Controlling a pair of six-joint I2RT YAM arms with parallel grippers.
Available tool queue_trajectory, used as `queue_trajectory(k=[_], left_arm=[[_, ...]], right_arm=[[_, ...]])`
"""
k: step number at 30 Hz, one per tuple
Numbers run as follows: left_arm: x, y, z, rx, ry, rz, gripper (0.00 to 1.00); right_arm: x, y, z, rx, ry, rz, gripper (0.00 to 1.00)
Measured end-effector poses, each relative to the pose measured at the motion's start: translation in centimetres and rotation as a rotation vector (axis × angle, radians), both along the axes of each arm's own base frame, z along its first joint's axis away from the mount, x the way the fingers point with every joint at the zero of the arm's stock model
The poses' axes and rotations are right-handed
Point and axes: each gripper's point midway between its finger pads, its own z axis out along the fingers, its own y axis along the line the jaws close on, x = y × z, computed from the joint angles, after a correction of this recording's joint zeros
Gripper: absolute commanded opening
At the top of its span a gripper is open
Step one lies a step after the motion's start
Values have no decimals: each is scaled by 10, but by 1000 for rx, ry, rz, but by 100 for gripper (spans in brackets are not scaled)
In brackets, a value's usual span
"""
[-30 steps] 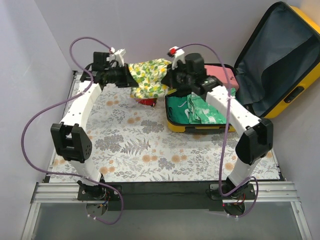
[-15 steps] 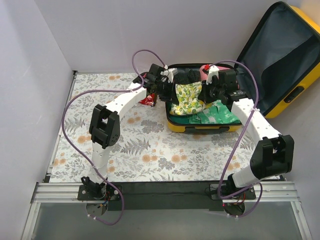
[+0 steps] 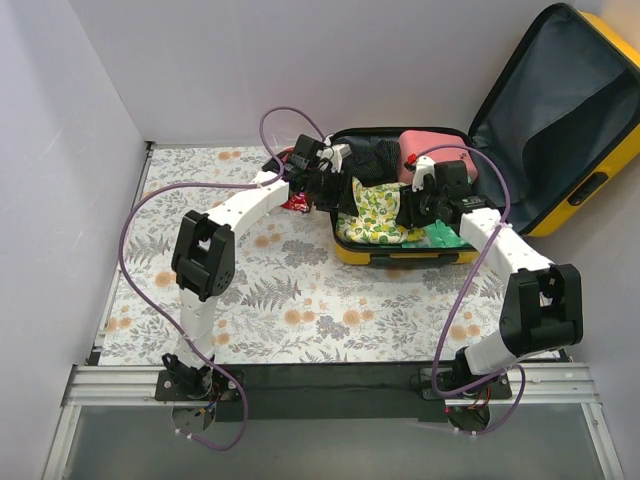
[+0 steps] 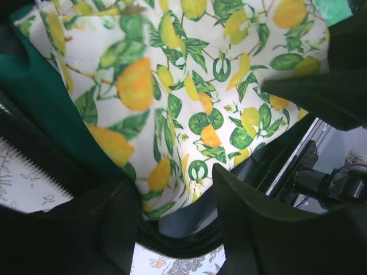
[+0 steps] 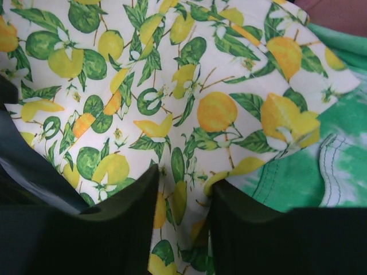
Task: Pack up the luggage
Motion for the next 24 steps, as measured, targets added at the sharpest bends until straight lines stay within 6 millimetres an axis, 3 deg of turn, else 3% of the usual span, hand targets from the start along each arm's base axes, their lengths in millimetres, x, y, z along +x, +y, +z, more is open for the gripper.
queue_trajectory(k=[6,11,14,18,24], left_arm=[[19,24,34,-31,-82,56,62],[70,76,69,-54,-217,196,64],[102,111,65,-10,-275,282,67],[141,139,21,96,-289,344,69],[155,145,-98,274,-174,344,68]], right_arm=[[9,-17,4,-16,-16,-48,73],[21,-41,22,-27,-61,-117,80],[26,-49,42,-33,-110,-139,81],[30,-49,72,-27,-188,-140,81],[27,-50,95,-28,-249,-131,81]])
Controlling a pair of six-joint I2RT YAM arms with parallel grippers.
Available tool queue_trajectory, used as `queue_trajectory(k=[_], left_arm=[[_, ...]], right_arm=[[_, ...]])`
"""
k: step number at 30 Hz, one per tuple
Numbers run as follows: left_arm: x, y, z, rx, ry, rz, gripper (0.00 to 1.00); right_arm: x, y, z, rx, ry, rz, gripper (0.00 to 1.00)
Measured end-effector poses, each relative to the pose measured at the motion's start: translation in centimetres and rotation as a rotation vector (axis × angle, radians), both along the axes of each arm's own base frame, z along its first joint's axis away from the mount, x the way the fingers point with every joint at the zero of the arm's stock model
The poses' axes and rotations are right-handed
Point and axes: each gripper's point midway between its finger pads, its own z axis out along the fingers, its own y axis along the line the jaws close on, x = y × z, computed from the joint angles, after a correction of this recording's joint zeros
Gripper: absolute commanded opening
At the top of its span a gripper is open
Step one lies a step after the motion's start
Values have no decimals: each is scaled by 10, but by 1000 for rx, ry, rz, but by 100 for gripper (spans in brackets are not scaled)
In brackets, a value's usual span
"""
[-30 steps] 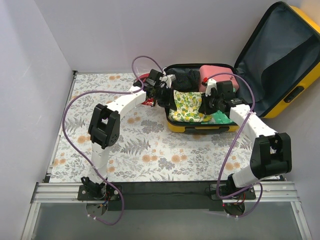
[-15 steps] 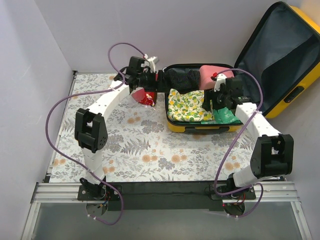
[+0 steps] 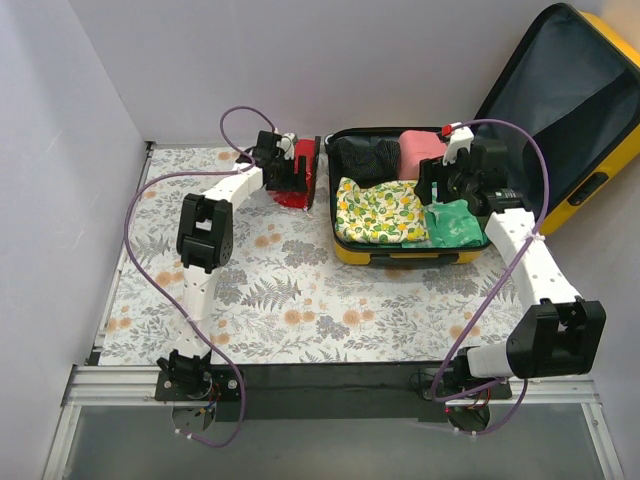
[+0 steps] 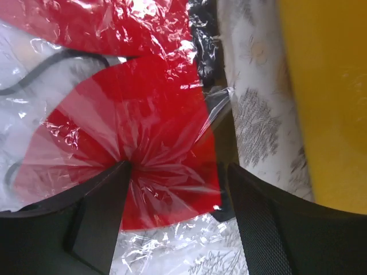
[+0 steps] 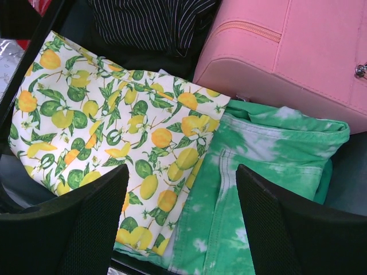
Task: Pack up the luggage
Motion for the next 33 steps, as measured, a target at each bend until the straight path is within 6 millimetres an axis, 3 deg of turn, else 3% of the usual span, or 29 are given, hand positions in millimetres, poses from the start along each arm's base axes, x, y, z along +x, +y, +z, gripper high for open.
queue_trajectory(k=[1,3,4,5,6,8,14,18,22,27,30,33], left_arm=[[5,1,-11,20,-3,5,63],[18,1,1,38,-54,19,54],[21,3,3,51,-65,26,45],[22,4,2,64,-70,32,25],[22,6,0,76,-68,37,14],[21,10,-5,98,-67,38,0],[15,17,-9,140,-83,9,0],[8,24,12,151,-99,-18,0],[6,23,66,106,-181,-67,0],[-7,8,175,-2,-385,-173,0],[-28,-15,244,-58,-546,-298,0],[-59,-54,281,-83,-668,-455,0]], right_arm=[[-1,0,1,-1,-3,1,81],[-2,0,3,-2,-5,2,81],[-3,-1,3,-3,-5,2,81],[-4,-1,4,-3,-4,2,81],[-5,-1,5,-3,-5,2,81],[-6,-1,6,-2,-8,1,81],[-9,-2,12,1,-20,1,80],[-10,-5,17,5,-31,-5,80],[-12,-13,26,11,-54,-22,82],[-11,-33,46,18,-103,-56,86],[-12,-53,70,24,-155,-81,89],[-12,-70,101,32,-224,-106,92]])
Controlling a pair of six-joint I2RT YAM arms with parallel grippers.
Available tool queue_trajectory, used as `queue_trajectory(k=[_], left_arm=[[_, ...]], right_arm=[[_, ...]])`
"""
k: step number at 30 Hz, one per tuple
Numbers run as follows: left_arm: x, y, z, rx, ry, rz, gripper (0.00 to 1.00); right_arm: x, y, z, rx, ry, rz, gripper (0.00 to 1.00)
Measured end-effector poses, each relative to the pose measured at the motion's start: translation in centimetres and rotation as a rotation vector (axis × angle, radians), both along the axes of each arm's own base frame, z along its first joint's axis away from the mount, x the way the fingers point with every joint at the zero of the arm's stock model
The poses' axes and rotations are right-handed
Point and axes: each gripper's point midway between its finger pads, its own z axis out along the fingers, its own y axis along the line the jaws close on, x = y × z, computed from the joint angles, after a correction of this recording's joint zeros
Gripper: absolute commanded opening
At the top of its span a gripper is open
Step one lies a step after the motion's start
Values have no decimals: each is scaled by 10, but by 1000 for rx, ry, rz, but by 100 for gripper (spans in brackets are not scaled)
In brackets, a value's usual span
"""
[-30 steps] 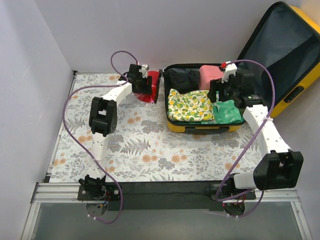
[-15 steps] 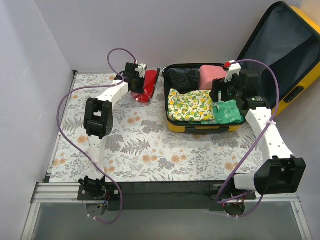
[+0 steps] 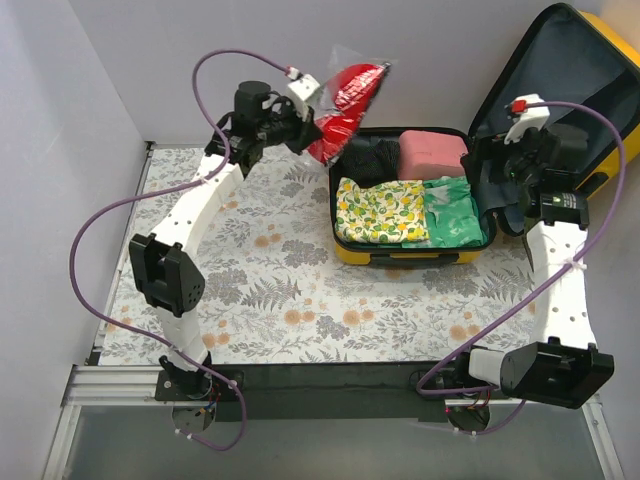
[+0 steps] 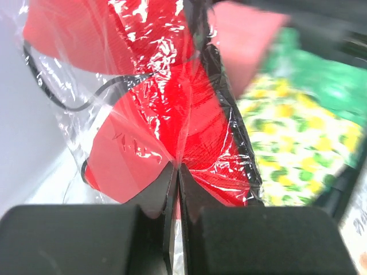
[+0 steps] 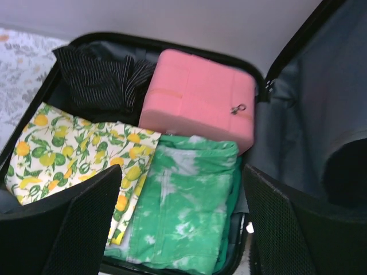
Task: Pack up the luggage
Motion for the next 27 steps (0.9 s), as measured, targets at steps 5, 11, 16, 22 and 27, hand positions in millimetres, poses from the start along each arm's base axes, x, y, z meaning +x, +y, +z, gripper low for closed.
queue_trajectory(k=[5,11,16,22,27], left_arm=[[-62,-77,-3,51,-126,-332,0],[-107,-117,-53,160,-267,-657,0],[-94,-142,-84,198,-321,-747,0],[-69,-160,-133,232,-238,-716,0],[-71,-165,-145,238,-223,-666,3]], right_arm=[[-8,-20,51,-9,-117,-28,93],[-20,-30,83,-37,-188,-9,94],[-25,-19,61,-29,-114,83,96],[-30,-7,5,21,56,174,97],[-36,0,-29,32,149,216,96]])
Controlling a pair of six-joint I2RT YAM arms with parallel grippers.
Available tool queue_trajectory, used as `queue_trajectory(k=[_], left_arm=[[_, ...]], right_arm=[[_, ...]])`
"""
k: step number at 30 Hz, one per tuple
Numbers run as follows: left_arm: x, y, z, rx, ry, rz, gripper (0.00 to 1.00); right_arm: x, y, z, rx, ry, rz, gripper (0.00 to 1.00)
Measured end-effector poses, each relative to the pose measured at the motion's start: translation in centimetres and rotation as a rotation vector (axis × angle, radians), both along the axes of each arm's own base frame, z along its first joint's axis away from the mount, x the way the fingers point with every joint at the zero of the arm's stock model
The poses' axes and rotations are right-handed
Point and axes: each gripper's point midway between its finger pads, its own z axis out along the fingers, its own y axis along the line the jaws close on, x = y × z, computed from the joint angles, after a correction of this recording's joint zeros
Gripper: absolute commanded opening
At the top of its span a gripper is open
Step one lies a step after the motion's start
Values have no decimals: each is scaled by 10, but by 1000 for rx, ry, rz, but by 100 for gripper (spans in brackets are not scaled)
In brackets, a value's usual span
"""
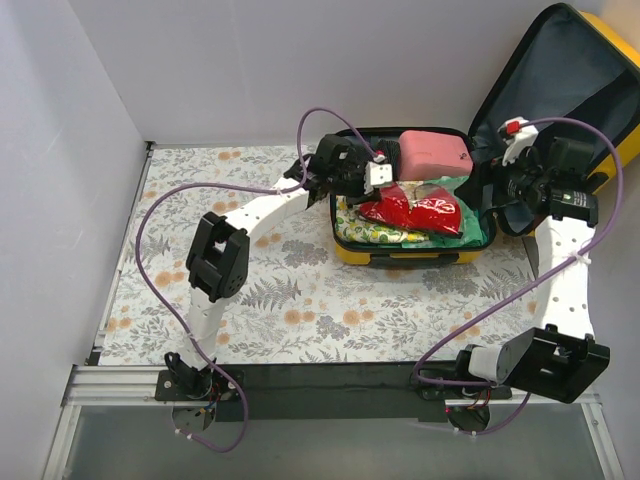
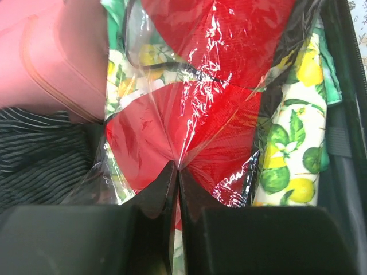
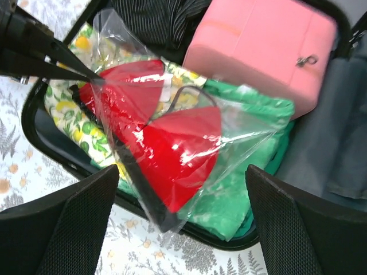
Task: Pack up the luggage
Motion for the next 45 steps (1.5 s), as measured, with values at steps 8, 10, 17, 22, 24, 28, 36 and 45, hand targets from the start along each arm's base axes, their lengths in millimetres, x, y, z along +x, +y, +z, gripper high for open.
queue_trajectory(k=[8,10,17,22,24,28,36,45], left_arm=[[-11,-13,-18,26,70,126,14],[-14,-15,-19,26,109,161,25],[-31,-5,-17,16,246,249,50],[-47,15,15,-12,266,307,53],[-52,23,41,-52,262,326,58],[-62,43,102,-164,251,360,59],[-62,96,155,-313,321,461,59],[-70,148,129,-330,459,580,61]], right_arm=[[-30,25,-103,-6,237,87,91],[-40,27,-124,-24,296,93,90],[-22,6,-159,-114,349,37,88],[-15,-3,-173,-156,373,19,88],[-15,-6,-172,-168,368,11,89],[-9,-8,-148,-178,319,-3,91],[11,-17,27,-259,-108,-83,93],[13,-59,219,-472,-531,-358,94]])
